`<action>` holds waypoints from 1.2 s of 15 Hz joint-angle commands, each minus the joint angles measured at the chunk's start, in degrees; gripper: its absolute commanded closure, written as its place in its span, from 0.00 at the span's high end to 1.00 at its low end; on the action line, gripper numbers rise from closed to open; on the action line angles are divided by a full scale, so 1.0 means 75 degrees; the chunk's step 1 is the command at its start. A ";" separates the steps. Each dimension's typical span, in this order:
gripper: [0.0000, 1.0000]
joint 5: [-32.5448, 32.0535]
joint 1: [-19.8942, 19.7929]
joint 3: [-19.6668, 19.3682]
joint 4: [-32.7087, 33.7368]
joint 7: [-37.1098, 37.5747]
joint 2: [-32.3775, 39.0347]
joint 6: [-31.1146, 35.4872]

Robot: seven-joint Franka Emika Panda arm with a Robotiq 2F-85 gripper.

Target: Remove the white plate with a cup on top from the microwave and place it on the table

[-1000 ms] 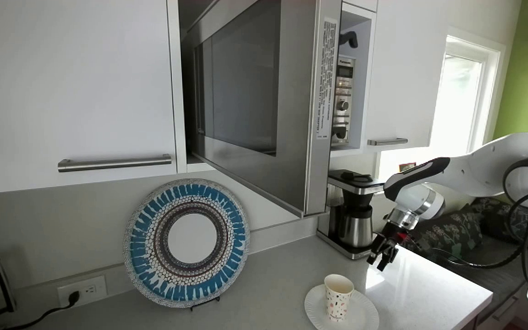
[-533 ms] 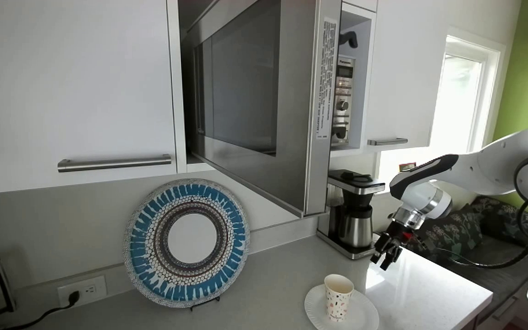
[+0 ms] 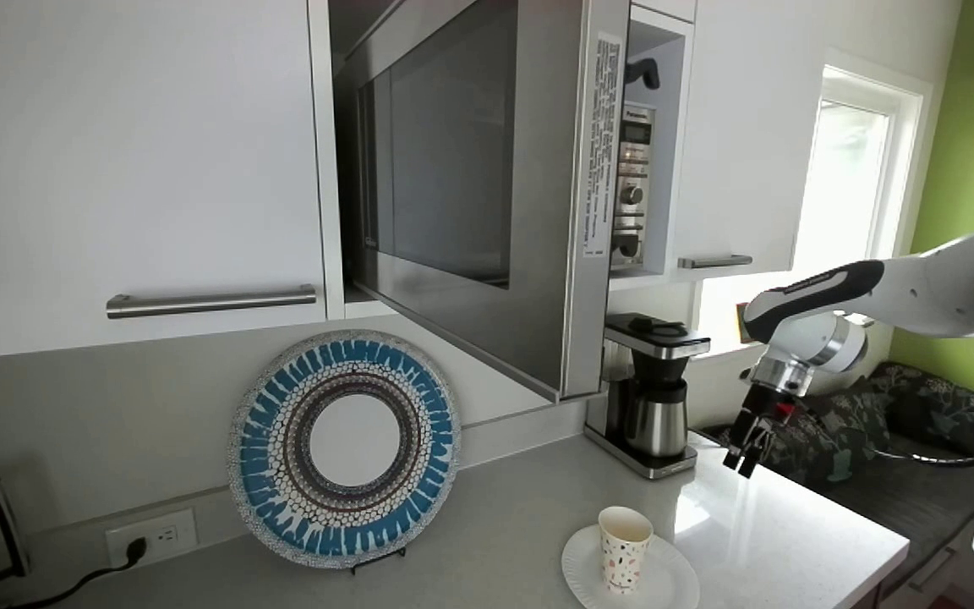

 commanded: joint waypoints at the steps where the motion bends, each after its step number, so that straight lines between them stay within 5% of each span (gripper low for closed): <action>1: 1.00 -0.0706 -0.0029 -0.0225 -0.0333 0.0345 -0.0957 -0.0779; 14: 1.00 -0.1354 0.0592 -0.0283 -0.1975 0.1184 -0.4112 -0.1034; 18: 1.00 -0.1159 0.0747 -0.0539 -0.1513 0.1015 -0.3707 -0.1304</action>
